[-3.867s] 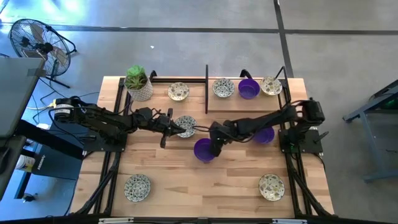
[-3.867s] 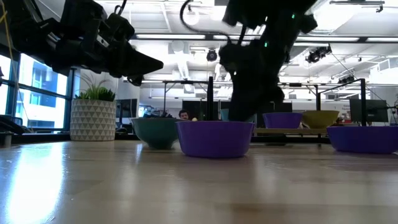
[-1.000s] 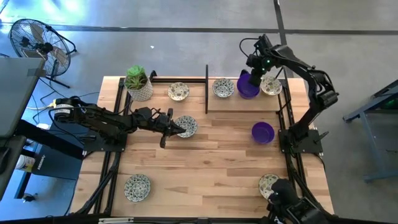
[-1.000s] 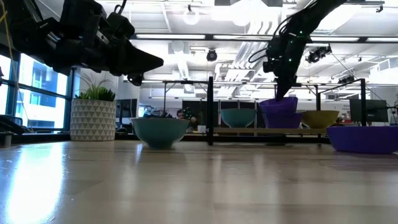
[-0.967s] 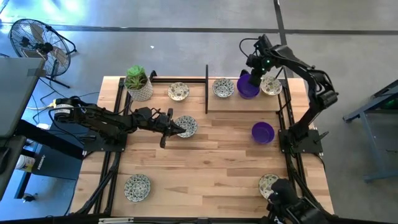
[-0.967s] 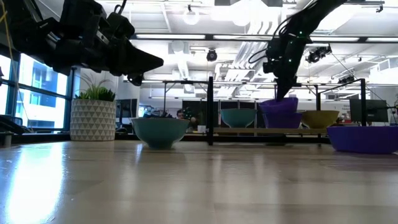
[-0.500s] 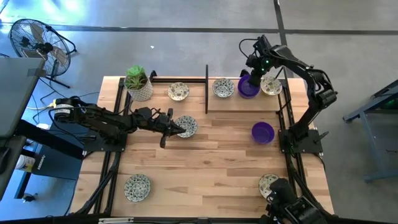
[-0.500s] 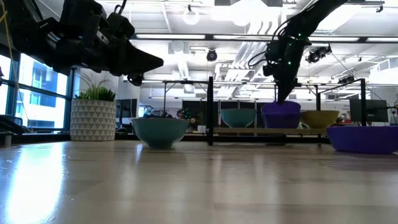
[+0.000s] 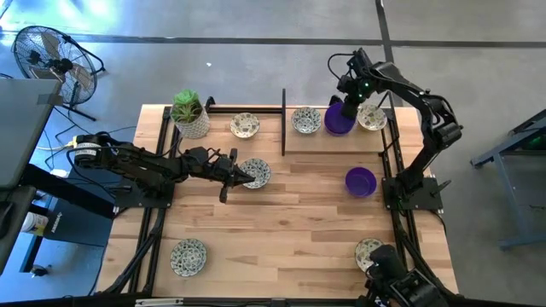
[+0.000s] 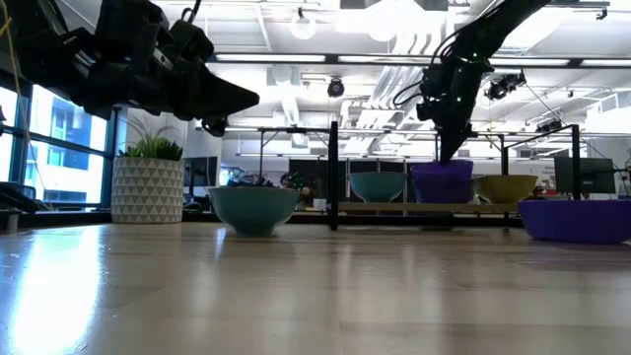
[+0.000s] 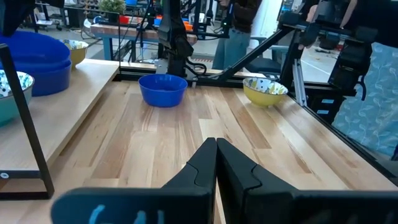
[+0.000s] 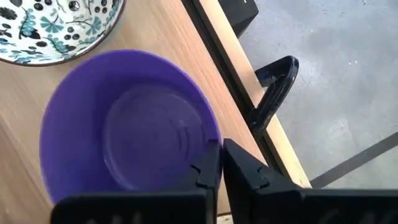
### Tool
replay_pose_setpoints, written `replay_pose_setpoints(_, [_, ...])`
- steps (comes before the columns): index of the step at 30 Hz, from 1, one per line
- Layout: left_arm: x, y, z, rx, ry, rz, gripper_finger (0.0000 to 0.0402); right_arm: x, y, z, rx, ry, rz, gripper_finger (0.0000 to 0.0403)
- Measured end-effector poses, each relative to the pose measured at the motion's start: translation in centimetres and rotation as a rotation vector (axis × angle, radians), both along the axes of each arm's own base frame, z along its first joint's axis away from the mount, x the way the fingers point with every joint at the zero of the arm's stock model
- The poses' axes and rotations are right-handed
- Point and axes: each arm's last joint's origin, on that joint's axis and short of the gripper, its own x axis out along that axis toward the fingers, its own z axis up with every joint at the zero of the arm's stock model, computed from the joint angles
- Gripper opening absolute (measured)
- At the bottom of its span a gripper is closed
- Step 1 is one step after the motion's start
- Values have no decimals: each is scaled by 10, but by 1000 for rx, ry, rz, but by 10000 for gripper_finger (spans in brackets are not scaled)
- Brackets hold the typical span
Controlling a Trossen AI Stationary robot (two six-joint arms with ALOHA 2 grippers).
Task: Pick & Place Mini bowls
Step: Stack the left blue bowl on top of the blue bowl on the shelf
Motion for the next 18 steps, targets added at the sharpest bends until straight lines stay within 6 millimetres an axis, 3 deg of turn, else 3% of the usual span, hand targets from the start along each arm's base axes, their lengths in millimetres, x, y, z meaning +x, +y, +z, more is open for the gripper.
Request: replay_pose_setpoints(18, [0, 0, 0, 0, -3, 0, 2, 0, 2, 1, 61, -74, -11, 1])
